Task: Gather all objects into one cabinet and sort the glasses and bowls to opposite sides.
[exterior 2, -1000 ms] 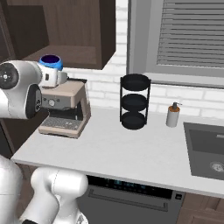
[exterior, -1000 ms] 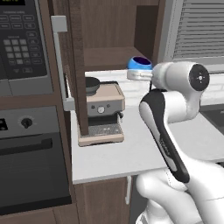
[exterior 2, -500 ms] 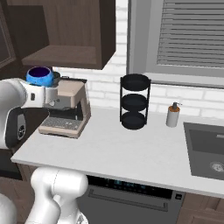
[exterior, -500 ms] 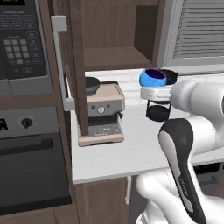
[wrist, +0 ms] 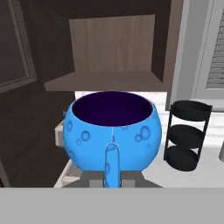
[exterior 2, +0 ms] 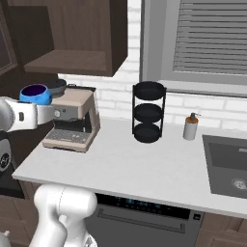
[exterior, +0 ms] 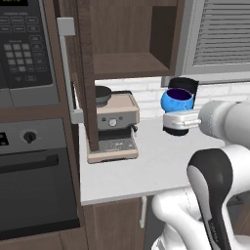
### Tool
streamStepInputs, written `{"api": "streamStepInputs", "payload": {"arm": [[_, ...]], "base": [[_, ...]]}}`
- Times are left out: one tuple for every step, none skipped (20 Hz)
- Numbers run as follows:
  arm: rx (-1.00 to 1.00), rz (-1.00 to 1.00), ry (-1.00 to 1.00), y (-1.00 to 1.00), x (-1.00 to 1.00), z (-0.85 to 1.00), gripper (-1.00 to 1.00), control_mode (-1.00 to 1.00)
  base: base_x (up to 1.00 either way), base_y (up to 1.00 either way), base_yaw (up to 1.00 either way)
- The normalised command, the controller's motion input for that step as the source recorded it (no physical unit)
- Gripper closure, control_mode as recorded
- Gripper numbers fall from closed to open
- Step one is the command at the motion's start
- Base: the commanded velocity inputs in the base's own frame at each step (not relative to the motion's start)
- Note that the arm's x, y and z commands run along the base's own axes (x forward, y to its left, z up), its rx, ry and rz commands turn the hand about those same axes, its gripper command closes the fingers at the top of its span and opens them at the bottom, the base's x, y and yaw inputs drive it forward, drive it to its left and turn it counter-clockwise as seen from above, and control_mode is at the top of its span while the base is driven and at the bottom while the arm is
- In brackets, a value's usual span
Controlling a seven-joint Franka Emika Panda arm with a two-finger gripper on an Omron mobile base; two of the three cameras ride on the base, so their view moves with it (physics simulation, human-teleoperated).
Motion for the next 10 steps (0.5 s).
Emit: {"api": "streamStepInputs", "payload": {"arm": [[0.0, 0.0, 0.0, 0.0, 0.0, 0.0, 1.0, -1.0], [0.0, 0.0, 0.0, 0.0, 0.0, 0.0, 1.0, 1.0], [0.0, 0.0, 0.0, 0.0, 0.0, 0.0, 1.0, 1.0], [0.0, 0.0, 0.0, 0.0, 0.0, 0.0, 1.0, 1.0], [0.0, 0.0, 0.0, 0.0, 0.0, 0.0, 1.0, 1.0], [0.0, 0.0, 0.0, 0.0, 0.0, 0.0, 1.0, 1.0], [0.0, 0.0, 0.0, 0.0, 0.0, 0.0, 1.0, 1.0], [0.0, 0.0, 0.0, 0.0, 0.0, 0.0, 1.0, 1.0], [0.0, 0.0, 0.0, 0.0, 0.0, 0.0, 1.0, 1.0], [0.0, 0.0, 0.0, 0.0, 0.0, 0.0, 1.0, 1.0]], "base": [[0.0, 0.0, 0.0], [-0.18, 0.0, 0.0], [-0.53, 0.0, 0.0], [-0.64, -0.09, 0.0], [-0.61, -0.1, 0.0], [-0.46, -0.14, 0.0], [-0.36, -0.29, -0.05], [-0.24, -0.46, -0.15], [-0.19, -0.48, -0.22], [-0.06, -0.47, -0.3]]}}
